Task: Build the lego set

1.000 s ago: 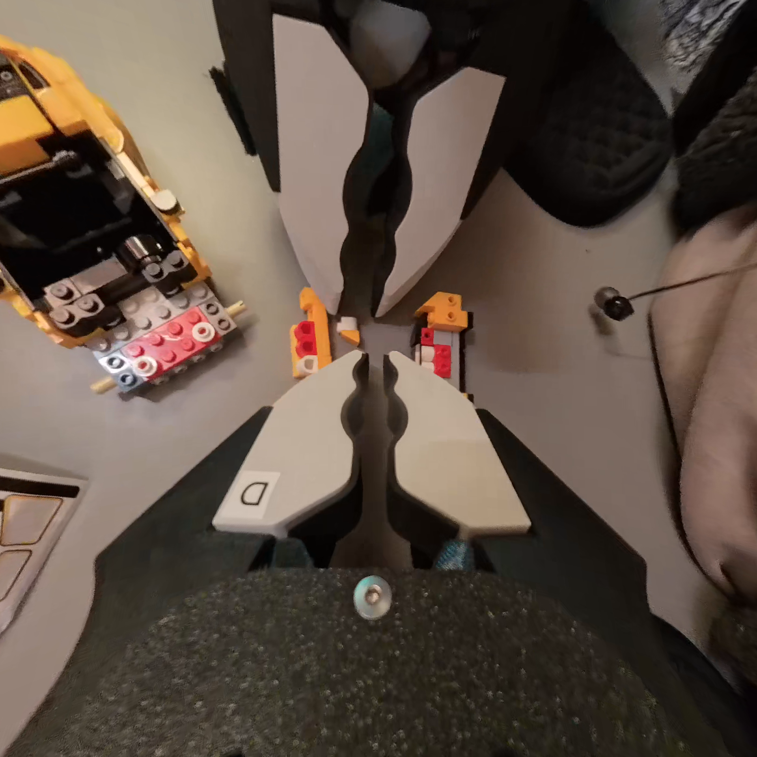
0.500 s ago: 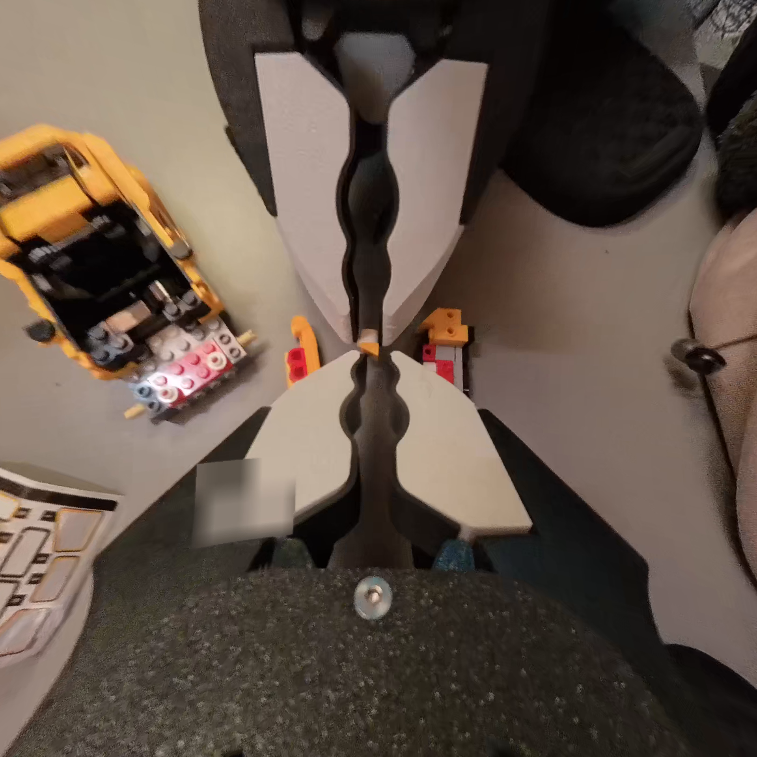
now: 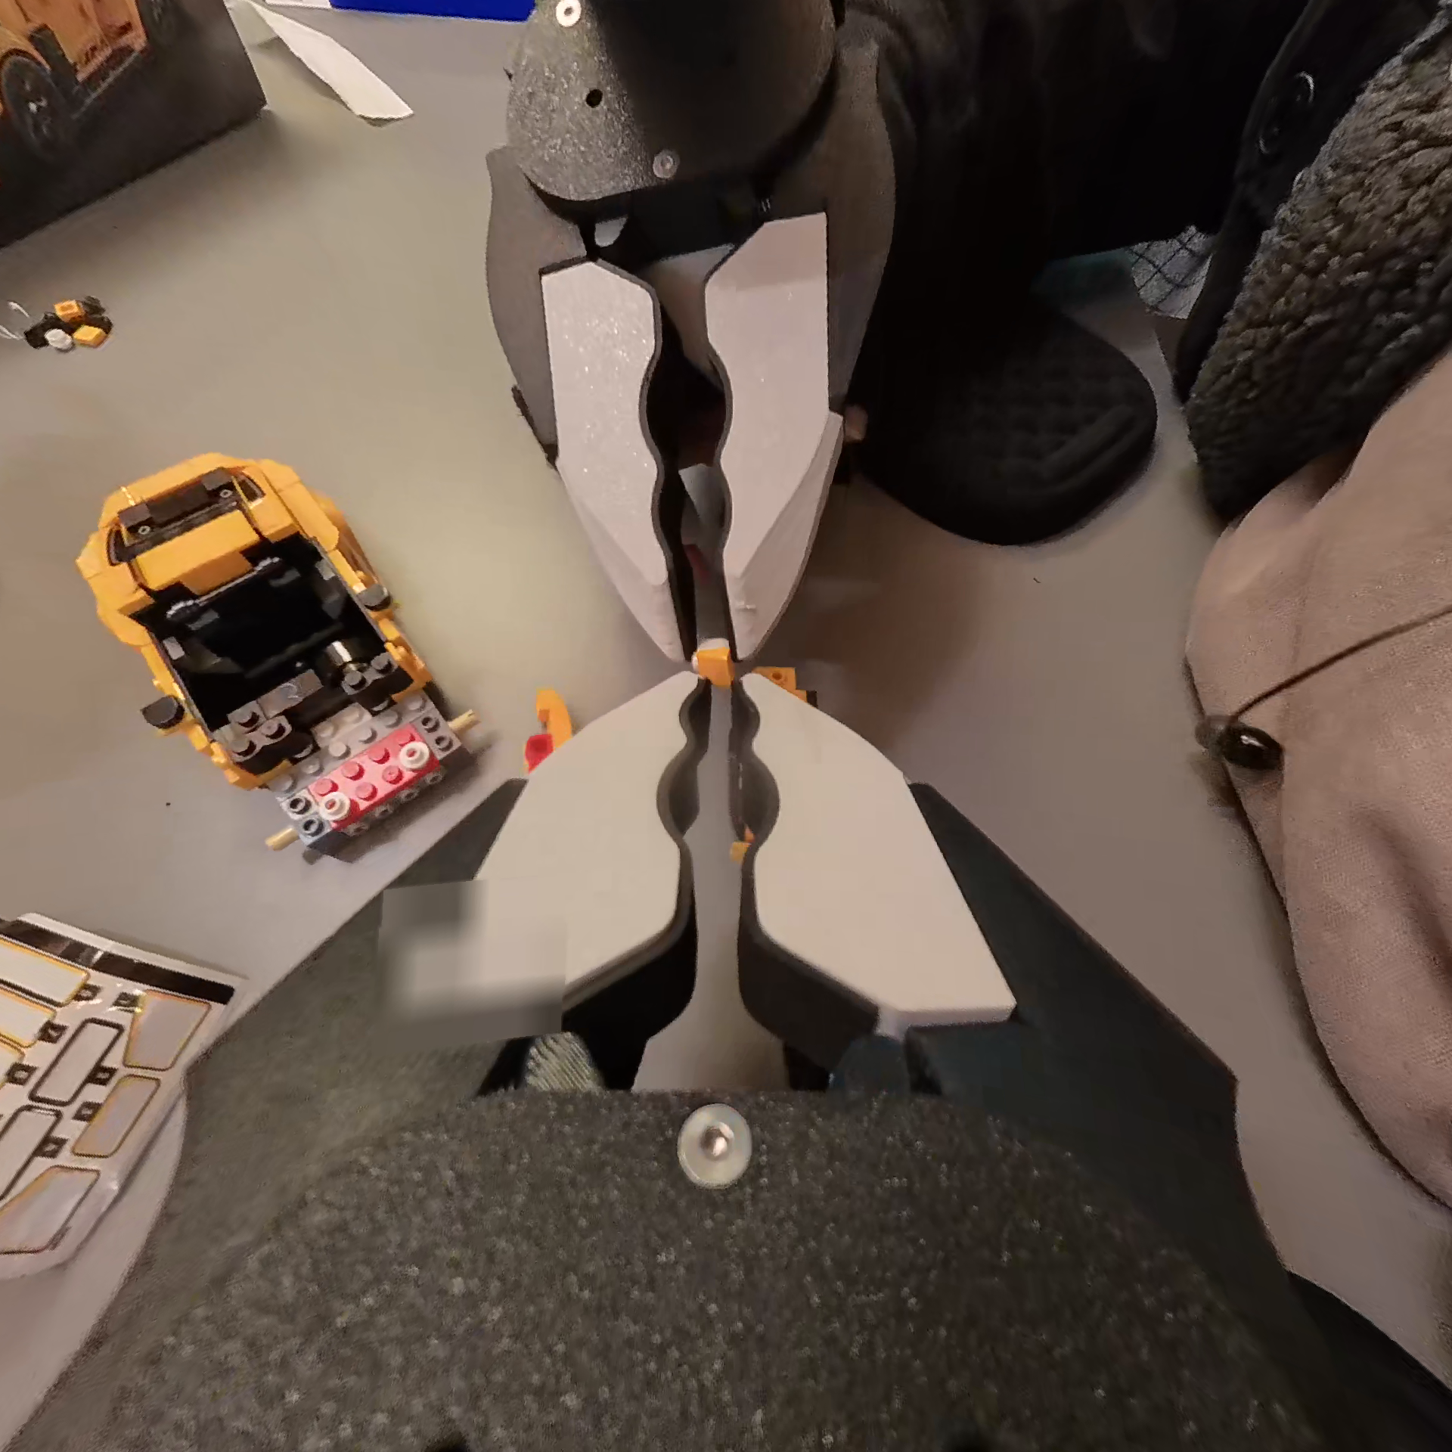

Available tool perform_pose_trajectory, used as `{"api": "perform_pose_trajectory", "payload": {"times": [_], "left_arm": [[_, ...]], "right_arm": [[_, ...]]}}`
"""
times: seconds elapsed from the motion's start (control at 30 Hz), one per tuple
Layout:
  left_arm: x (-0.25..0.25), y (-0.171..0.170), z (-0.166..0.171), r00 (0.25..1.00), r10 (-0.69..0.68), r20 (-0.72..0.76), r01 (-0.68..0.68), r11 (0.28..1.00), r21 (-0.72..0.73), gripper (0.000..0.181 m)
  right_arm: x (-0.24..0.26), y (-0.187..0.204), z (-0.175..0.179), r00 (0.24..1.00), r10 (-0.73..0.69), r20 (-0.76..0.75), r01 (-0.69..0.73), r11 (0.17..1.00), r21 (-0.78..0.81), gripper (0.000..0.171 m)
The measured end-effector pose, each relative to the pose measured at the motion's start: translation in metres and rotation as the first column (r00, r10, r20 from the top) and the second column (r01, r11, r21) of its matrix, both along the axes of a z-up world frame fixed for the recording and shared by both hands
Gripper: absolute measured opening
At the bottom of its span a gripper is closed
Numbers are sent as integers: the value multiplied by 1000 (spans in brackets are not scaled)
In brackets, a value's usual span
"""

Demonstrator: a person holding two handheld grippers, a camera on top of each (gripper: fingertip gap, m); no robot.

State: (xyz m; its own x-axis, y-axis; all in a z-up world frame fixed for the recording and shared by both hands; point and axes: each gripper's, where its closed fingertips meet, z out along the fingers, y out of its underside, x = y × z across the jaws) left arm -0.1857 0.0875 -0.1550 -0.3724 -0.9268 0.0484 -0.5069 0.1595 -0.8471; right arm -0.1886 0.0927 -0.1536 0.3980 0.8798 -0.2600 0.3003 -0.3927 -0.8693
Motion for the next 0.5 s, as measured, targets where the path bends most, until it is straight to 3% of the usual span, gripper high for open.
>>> {"api": "perform_pose_trajectory", "payload": {"times": [0.5], "left_arm": [[-3,-5,-10,997,-41,-68,40,999,-18,2]], "right_arm": [[-4,-5,-12,999,13,46,-12,1000,-21,9]]}}
